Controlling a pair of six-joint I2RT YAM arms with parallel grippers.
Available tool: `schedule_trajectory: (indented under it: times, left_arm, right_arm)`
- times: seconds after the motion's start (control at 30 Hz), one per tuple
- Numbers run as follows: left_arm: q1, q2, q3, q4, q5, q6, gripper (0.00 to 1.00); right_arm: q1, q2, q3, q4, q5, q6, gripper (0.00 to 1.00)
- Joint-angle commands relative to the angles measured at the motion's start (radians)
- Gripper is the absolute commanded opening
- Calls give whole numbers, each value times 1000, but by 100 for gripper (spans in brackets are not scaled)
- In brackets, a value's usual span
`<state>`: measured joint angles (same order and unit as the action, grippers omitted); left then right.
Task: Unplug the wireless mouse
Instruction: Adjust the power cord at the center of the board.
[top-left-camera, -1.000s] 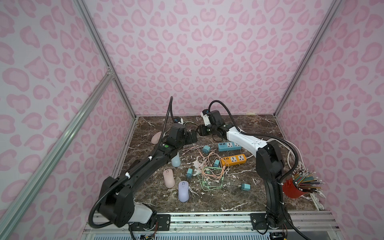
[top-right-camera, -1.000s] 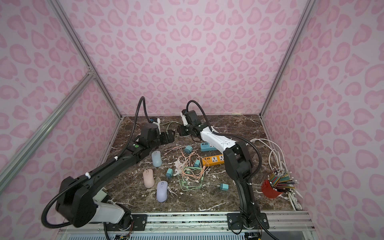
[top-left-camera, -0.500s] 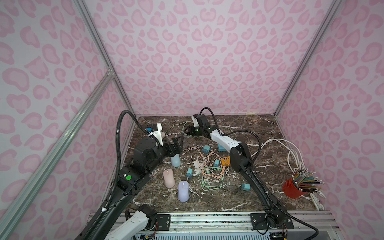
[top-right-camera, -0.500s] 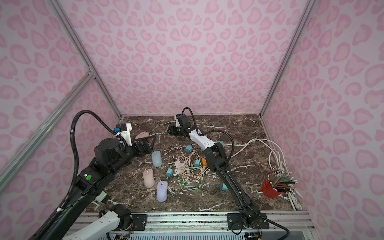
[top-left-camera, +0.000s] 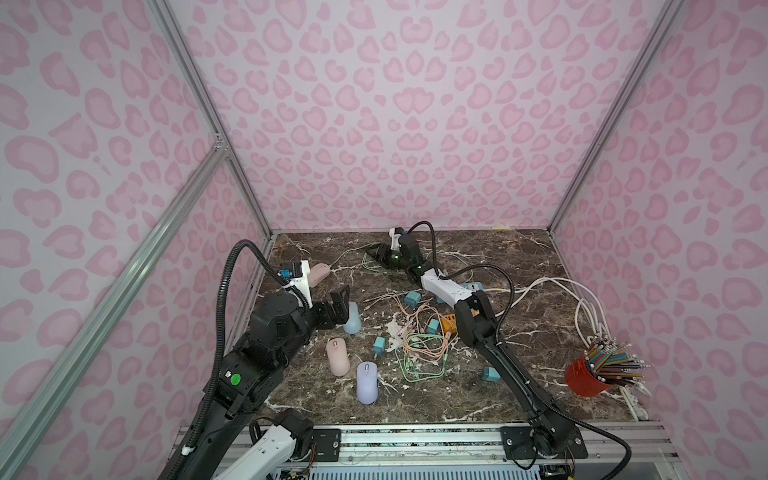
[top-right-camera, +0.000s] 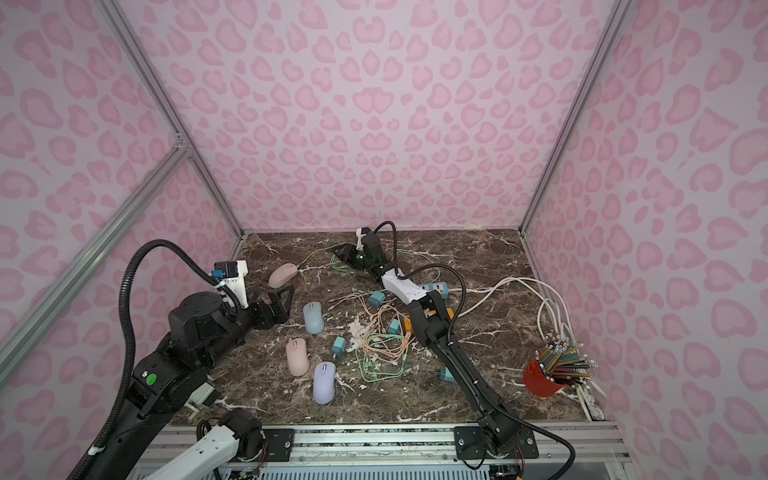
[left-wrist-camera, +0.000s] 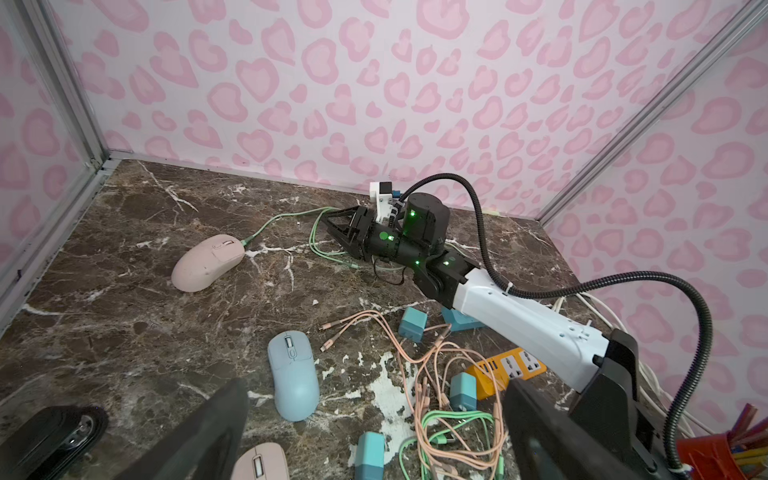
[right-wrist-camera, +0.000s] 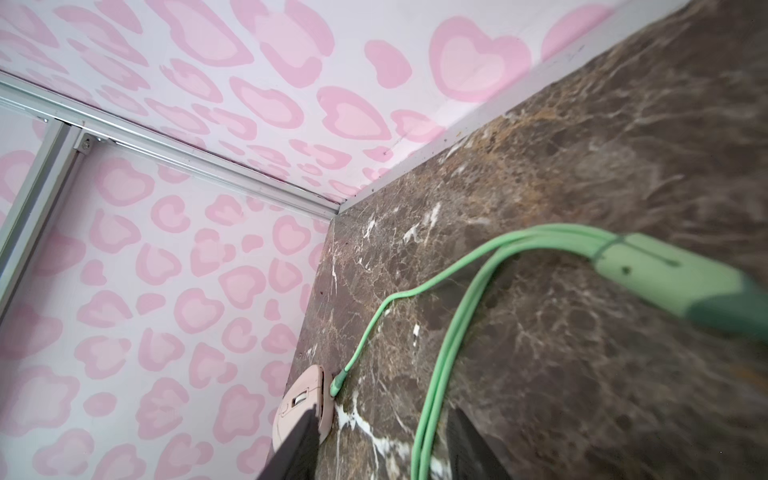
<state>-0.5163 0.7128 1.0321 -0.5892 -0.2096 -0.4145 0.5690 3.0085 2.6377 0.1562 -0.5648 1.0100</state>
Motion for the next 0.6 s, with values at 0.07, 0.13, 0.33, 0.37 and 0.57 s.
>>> schedule_trajectory:
  times: [0.07, 0.13, 0.33, 0.37, 0.57]
  left_arm:
    - [1, -10, -7, -4, -29, 34, 98]
    - [2, -12, -10, -6, -29, 37, 98]
    - [5, -13, -14, -13, -32, 45, 98]
    - [6, -13, -14, -12, -32, 46, 98]
    - [24, -12, -17, -8, -20, 42, 98]
  right_arm:
    - [55, -52, -53, -296, 52, -181, 52]
    - [81, -111, -112, -394, 134, -292, 53]
    - [143, -254, -257, -618, 384, -538, 46]
    - [154, -268, -273, -653, 427, -568, 41]
    - [200, -333, -367, -825, 630, -702, 3]
